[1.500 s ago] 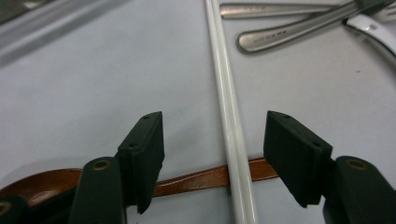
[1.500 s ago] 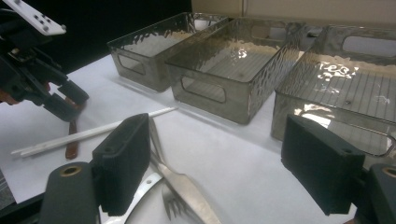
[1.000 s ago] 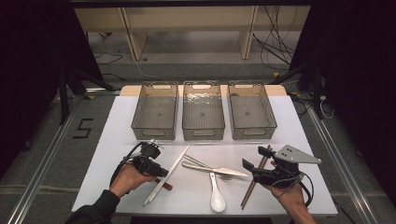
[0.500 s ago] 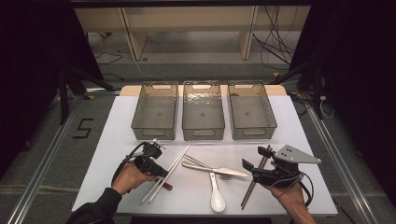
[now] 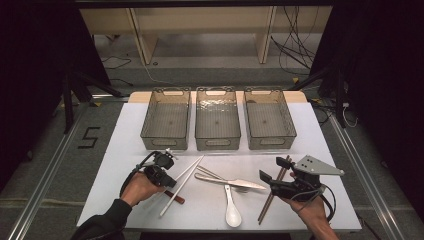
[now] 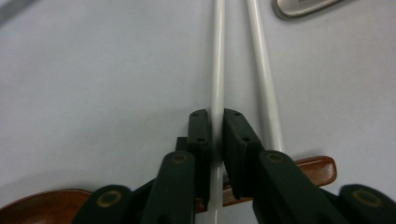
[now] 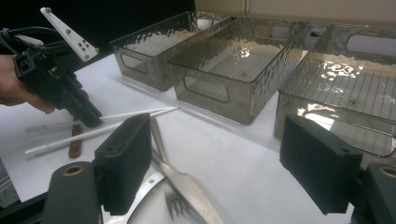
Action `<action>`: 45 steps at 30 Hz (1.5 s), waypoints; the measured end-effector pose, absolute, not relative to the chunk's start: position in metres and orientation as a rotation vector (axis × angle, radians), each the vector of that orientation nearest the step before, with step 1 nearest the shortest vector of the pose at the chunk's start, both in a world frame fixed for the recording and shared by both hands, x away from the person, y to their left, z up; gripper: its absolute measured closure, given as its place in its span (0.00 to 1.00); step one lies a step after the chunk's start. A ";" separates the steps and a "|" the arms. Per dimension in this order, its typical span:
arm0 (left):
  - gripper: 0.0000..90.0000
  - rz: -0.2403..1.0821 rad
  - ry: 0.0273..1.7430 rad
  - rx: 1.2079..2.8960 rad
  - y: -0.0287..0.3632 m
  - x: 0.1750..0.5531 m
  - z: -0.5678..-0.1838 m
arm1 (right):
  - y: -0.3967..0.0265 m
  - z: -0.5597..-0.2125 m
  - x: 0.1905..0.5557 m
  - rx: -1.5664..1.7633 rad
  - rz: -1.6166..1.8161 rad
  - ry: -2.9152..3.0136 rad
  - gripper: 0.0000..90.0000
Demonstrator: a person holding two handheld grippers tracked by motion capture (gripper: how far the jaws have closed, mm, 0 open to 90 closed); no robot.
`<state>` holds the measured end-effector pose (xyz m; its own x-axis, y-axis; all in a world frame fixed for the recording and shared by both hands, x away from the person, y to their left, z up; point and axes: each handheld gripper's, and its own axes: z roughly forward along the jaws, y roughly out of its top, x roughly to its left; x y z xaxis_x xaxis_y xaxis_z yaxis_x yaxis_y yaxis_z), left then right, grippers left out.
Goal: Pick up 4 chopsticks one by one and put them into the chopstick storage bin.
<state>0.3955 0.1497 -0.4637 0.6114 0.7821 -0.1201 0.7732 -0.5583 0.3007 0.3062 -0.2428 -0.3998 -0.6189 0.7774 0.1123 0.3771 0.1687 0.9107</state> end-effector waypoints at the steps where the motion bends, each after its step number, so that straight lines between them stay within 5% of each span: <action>1: 0.92 0.035 1.252 2.524 0.150 0.396 -0.463 | -0.243 -0.400 0.306 1.095 1.438 2.073 0.29; 28: 0.94 0.087 1.061 2.461 0.153 0.381 -0.424 | -0.244 -0.399 0.306 1.095 1.449 2.067 0.29; 45: 0.94 0.191 1.074 2.221 0.166 0.400 -0.398 | -0.245 -0.400 0.307 1.116 1.453 2.060 0.29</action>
<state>0.3999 0.1662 -0.3977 0.6531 0.7433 -0.1450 0.6477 -0.4490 0.6156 0.3074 -0.2453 -0.3997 -0.6110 0.7808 0.1305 0.3848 0.1488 0.9109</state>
